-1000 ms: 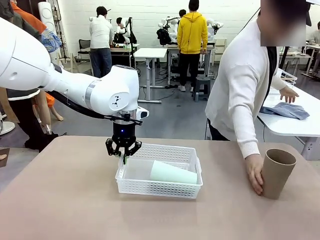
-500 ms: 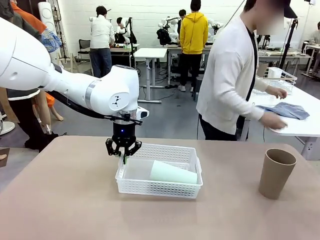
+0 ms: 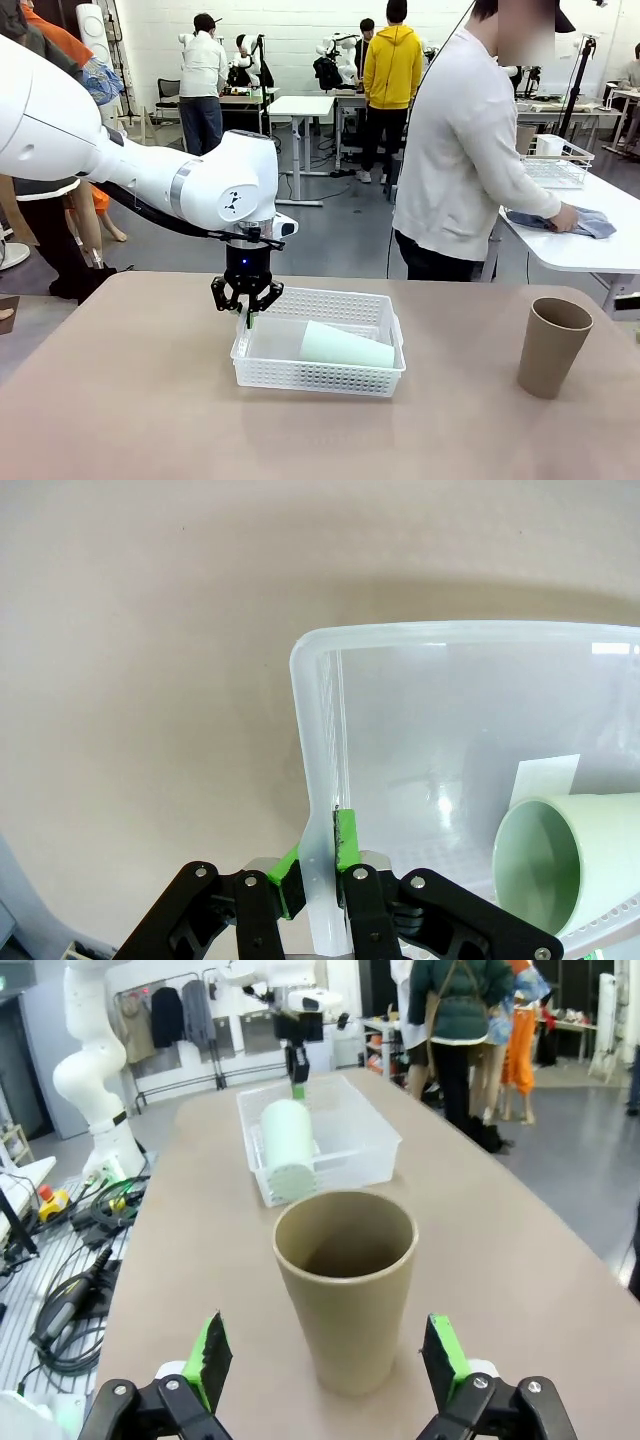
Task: Clean and organize the cups into the basket.
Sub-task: Pick up the Reusable plastic cup from the right side of the table and stack it inside the Organizing basket in the center of the table.
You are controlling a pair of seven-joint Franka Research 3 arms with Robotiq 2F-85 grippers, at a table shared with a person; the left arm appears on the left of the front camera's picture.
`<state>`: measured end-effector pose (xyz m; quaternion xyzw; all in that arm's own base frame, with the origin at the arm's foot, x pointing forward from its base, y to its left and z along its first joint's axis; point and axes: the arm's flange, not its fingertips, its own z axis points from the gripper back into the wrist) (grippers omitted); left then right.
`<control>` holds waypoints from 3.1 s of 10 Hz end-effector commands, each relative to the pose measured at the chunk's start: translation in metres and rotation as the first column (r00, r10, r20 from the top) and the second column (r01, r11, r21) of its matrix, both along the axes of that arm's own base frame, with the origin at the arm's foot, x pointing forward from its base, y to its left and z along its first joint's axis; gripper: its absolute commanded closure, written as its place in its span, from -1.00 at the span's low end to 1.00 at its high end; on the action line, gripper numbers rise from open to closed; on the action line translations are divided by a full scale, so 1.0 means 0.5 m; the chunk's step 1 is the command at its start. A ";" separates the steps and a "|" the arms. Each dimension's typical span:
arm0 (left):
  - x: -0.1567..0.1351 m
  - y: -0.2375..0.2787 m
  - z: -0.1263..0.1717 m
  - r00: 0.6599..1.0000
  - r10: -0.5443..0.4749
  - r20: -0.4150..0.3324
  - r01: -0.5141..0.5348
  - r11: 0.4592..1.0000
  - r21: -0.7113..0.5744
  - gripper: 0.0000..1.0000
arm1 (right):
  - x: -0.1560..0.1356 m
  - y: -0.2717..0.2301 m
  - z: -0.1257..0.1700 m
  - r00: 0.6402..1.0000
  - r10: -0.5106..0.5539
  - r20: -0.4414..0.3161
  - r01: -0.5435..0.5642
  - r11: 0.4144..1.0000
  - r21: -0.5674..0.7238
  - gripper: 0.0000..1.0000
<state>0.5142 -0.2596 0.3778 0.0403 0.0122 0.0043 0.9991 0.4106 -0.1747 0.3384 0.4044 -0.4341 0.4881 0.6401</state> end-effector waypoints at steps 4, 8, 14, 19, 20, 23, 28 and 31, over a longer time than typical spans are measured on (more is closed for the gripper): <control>-0.001 -0.001 0.001 1.000 0.003 0.001 -0.003 1.000 0.001 1.00 | 0.010 0.005 -0.065 0.997 0.070 0.010 -0.070 0.997 -0.017 -1.00; -0.001 -0.001 0.001 1.000 0.003 0.001 -0.003 1.000 0.001 1.00 | 0.022 0.029 -0.121 0.994 0.103 -0.035 -0.105 0.992 -0.066 -1.00; -0.001 -0.001 0.001 1.000 0.003 0.001 -0.003 1.000 0.001 1.00 | 0.055 0.063 -0.162 0.995 0.097 0.020 -0.093 0.983 -0.156 -1.00; -0.001 -0.001 0.001 1.000 0.003 0.001 -0.003 1.000 0.001 1.00 | 0.079 0.103 -0.166 0.991 0.137 0.003 -0.136 0.985 -0.104 -1.00; -0.001 -0.001 0.001 1.000 0.003 0.001 -0.003 1.000 0.001 1.00 | 0.079 0.111 -0.167 0.989 0.149 0.003 -0.148 0.985 -0.094 -1.00; -0.001 -0.001 0.001 1.000 0.003 0.001 -0.003 1.000 0.001 1.00 | 0.090 0.138 -0.177 0.984 0.177 -0.007 -0.177 0.982 -0.066 -1.00; -0.001 -0.001 0.001 1.000 0.003 0.001 -0.003 1.000 0.001 1.00 | 0.114 0.198 -0.179 0.982 0.189 0.000 -0.189 0.981 -0.050 -1.00; -0.001 -0.001 0.001 1.000 0.003 0.001 -0.003 1.000 0.001 1.00 | 0.122 0.222 -0.184 0.978 0.209 0.004 -0.209 0.977 -0.030 -1.00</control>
